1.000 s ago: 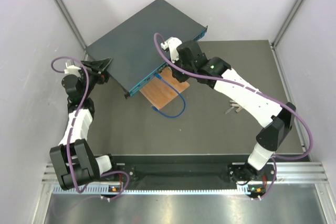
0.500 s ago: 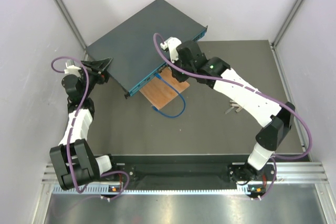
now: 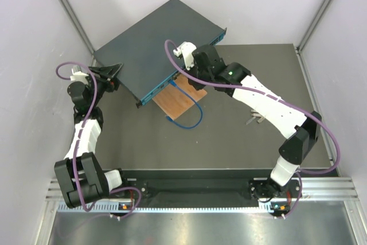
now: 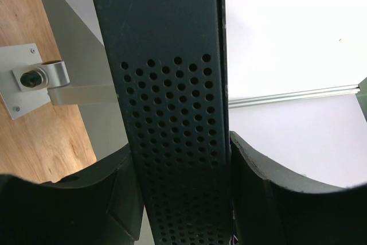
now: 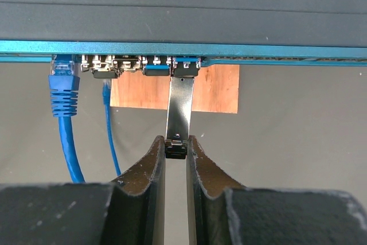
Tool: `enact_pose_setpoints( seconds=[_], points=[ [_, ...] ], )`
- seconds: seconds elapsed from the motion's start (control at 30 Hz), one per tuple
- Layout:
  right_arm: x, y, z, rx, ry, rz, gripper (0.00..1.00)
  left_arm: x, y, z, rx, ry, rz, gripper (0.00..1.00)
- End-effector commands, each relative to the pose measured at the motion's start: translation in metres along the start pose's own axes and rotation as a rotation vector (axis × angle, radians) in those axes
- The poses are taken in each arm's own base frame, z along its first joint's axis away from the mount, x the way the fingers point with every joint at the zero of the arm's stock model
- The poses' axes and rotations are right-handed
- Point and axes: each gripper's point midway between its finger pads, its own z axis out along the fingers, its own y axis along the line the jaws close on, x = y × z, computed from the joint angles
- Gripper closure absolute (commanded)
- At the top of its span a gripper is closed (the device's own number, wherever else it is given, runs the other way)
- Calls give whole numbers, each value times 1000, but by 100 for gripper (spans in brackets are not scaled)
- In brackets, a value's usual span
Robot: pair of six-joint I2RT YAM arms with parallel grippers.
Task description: Insert the plug into the switch port
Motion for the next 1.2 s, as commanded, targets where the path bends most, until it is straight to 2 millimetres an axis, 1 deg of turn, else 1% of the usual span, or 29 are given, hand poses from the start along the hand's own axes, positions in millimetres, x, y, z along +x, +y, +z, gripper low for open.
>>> enact_pose_setpoints(
  seconds=[0.0,0.17,0.3,0.57,0.63,0.8,0.97,1.03,1.17],
  points=[
    [-51,1,-3,-6,-183,-16,100,62,12,-8,-15,261,65,100],
    [-53,5,-12,-27,-190,8,100,63,14,-8,-20,265,60,100],
    [-50,12,-18,-56,-183,30,100,63,13,-8,-19,265,61,100],
    [-47,21,-20,-83,-182,37,100,62,12,-6,-17,263,61,100],
    [-45,19,-19,-70,-178,37,100,62,12,-7,-18,265,60,100],
    [-43,10,-28,-32,-184,31,100,61,14,-5,-23,264,56,100],
    [-38,10,-31,-30,-178,32,100,61,15,-5,-25,266,54,100],
    [-36,12,-30,-40,-174,27,100,61,15,-5,-24,265,55,100],
    [-32,14,-18,-40,-164,8,100,62,15,-6,-26,267,55,100]
  ],
)
